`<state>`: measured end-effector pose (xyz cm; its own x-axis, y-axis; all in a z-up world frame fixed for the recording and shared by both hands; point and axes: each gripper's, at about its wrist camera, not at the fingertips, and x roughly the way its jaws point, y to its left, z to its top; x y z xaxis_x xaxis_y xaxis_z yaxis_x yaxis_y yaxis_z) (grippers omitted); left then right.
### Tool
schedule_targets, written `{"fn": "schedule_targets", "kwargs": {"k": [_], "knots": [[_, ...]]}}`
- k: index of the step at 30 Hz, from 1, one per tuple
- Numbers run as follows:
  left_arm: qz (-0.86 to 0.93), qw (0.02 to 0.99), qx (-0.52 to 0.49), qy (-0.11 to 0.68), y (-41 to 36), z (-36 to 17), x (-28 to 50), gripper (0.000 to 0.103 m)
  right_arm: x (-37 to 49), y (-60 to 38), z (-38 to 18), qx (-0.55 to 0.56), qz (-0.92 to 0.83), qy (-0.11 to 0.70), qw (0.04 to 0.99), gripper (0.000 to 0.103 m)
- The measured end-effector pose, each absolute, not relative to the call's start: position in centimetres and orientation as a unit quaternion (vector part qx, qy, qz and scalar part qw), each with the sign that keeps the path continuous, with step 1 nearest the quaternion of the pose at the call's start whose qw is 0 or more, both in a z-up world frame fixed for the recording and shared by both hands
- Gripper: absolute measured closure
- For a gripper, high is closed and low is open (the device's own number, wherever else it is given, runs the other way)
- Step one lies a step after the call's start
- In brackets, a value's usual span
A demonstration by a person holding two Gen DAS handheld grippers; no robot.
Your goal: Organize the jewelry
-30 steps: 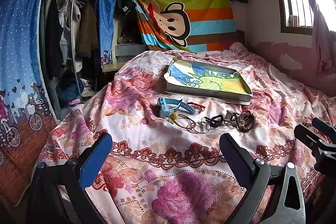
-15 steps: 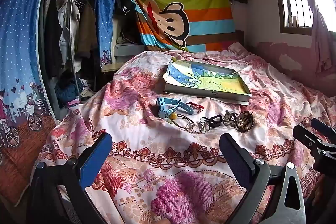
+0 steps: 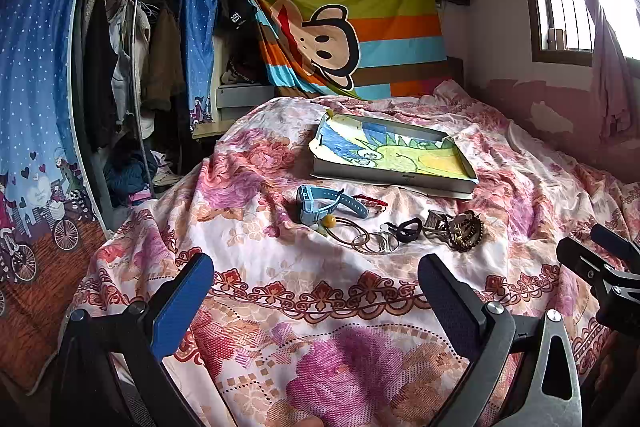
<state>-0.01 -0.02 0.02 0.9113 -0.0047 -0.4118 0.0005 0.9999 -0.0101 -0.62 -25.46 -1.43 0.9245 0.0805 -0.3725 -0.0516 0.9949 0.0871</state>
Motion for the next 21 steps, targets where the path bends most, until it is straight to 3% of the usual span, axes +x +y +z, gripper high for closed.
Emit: {"fn": "schedule_targets", "kwargs": {"k": [21], "knots": [[-0.001,0.978,-0.004,0.210,-0.03,0.02,-0.01,0.000,-0.51,-25.45,-1.62,0.039,0.034,0.193,0.980,0.001]]}}
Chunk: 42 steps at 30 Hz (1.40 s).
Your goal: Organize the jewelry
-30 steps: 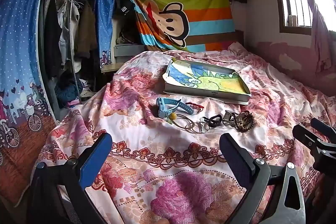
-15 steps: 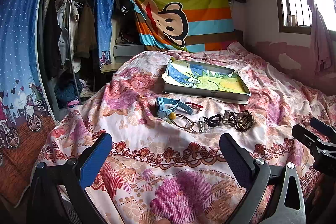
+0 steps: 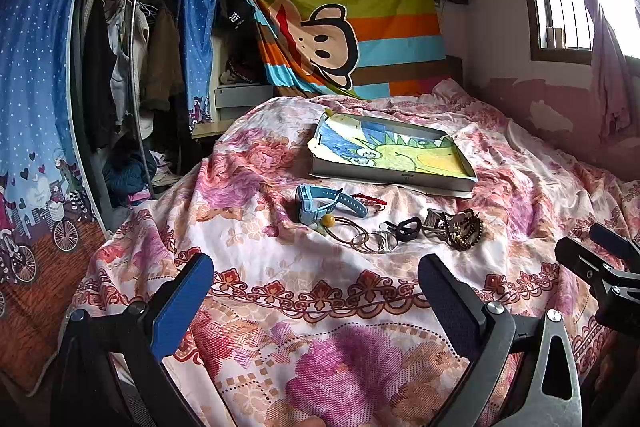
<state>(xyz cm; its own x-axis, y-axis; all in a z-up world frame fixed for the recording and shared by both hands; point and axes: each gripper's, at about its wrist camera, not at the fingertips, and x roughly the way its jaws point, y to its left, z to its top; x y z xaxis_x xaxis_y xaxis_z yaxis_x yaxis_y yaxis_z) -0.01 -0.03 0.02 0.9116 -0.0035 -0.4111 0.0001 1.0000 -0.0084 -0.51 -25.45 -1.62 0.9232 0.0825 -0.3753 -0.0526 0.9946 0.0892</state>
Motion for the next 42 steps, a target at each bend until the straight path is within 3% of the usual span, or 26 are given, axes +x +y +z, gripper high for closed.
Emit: {"fn": "schedule_targets", "kwargs": {"k": [42], "knots": [[-0.001,0.977,-0.002,0.211,-0.1,0.0,0.0,0.000,-0.7,-25.1,-1.7,0.042,0.033,0.197,0.979,0.001]]}}
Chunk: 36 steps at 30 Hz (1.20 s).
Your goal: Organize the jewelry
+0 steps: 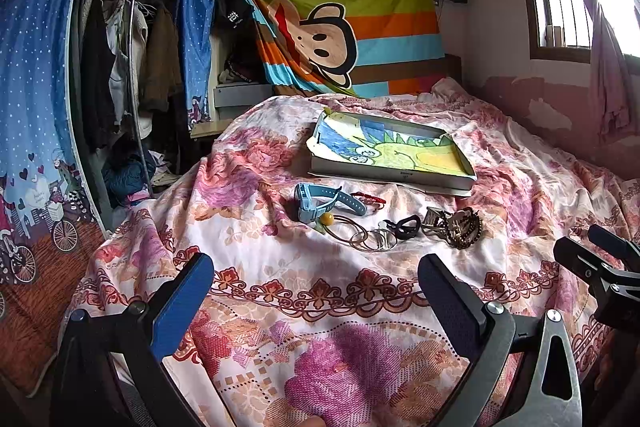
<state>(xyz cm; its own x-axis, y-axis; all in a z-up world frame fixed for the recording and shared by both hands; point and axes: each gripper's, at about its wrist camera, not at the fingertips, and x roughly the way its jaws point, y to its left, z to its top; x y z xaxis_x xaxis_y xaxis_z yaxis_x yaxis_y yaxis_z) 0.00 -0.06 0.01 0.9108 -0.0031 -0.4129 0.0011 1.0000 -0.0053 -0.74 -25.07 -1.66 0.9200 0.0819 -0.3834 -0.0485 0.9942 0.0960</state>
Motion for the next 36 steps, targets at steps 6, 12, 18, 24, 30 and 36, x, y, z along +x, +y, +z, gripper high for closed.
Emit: {"fn": "schedule_targets", "kwargs": {"k": [6,12,18,24,30,36], "knots": [[0.000,0.976,-0.001,0.217,-0.1,-0.1,0.0,0.000,-0.2,-25.7,-2.5,0.046,0.030,0.204,0.977,0.001],[-0.006,0.971,0.005,0.239,-0.3,-1.4,1.3,0.000,0.5,-26.3,-2.2,0.053,0.031,0.219,0.974,0.001],[-0.019,0.961,0.004,0.277,0.4,-1.7,3.5,0.000,3.4,-27.4,-1.7,0.055,0.069,0.250,0.964,0.001],[-0.020,0.957,0.008,0.291,1.5,-1.5,7.3,0.000,7.4,-28.4,-1.5,0.036,0.088,0.284,0.954,0.001],[-0.029,0.953,-0.004,0.300,2.5,-1.2,11.7,0.000,11.7,-28.1,-2.2,0.000,0.112,0.301,0.947,0.001],[-0.046,0.945,-0.005,0.324,2.9,-1.6,16.6,0.000,15.6,-27.1,-3.3,-0.018,0.136,0.319,0.938,0.001]]}}
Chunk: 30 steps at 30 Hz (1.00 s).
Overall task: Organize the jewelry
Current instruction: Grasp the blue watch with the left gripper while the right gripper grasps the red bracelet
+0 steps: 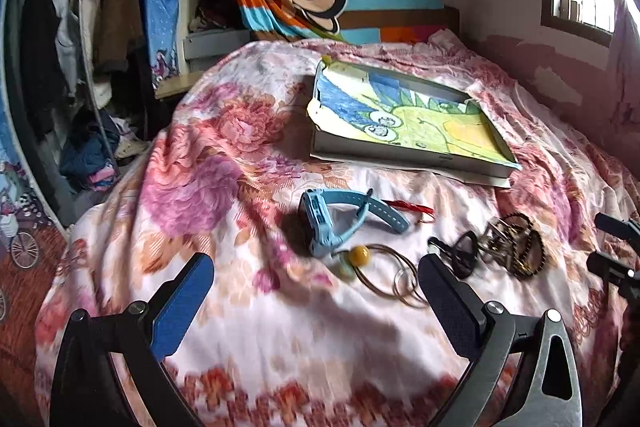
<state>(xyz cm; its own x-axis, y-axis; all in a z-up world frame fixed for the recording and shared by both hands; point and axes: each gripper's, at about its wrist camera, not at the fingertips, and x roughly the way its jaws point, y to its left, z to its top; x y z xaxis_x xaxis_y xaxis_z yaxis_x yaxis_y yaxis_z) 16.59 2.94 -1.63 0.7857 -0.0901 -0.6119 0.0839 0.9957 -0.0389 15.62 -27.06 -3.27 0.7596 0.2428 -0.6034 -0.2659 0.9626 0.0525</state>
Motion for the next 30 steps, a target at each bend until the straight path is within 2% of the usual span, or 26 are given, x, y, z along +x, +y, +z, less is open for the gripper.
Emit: {"fn": "schedule_targets", "kwargs": {"k": [3,5,7,9,13,18,21,24,26,28,30], "knots": [[-0.047,0.941,-0.025,0.334,3.7,-1.9,18.6,0.004,17.6,-25.7,-3.3,-0.023,0.153,0.324,0.933,0.002],[-0.051,0.937,-0.042,0.343,4.3,-2.3,19.7,0.008,18.9,-24.7,-3.3,-0.031,0.167,0.326,0.930,0.007],[-0.055,0.931,-0.060,0.355,4.6,-2.7,20.8,0.015,20.3,-23.4,-3.3,-0.045,0.181,0.331,0.925,0.018],[-0.061,0.926,-0.072,0.366,4.7,-3.2,21.7,0.028,21.9,-22.0,-3.5,-0.064,0.197,0.338,0.918,0.025],[-0.070,0.918,-0.086,0.381,4.6,-4.0,23.1,0.042,24.4,-18.8,-4.5,-0.101,0.235,0.361,0.897,0.044],[-0.084,0.913,-0.076,0.392,3.8,-4.6,24.2,0.064,25.3,-16.4,-5.8,-0.138,0.253,0.372,0.882,0.047],[-0.088,0.907,-0.072,0.405,3.5,-5.1,24.7,0.075,25.7,-15.5,-6.2,-0.157,0.255,0.373,0.878,0.050],[-0.087,0.905,-0.070,0.411,3.4,-5.4,25.0,0.078,26.2,-14.9,-6.4,-0.161,0.258,0.372,0.877,0.059],[-0.086,0.905,-0.071,0.410,3.4,-5.5,25.1,0.078,26.3,-14.8,-6.6,-0.157,0.261,0.370,0.878,0.068],[-0.086,0.905,-0.073,0.410,3.4,-5.5,25.2,0.079,26.3,-14.7,-6.8,-0.154,0.263,0.371,0.877,0.084],[-0.085,0.906,-0.071,0.408,3.3,-5.6,25.3,0.079,26.4,-14.9,-7.0,-0.151,0.261,0.369,0.879,0.095]]}}
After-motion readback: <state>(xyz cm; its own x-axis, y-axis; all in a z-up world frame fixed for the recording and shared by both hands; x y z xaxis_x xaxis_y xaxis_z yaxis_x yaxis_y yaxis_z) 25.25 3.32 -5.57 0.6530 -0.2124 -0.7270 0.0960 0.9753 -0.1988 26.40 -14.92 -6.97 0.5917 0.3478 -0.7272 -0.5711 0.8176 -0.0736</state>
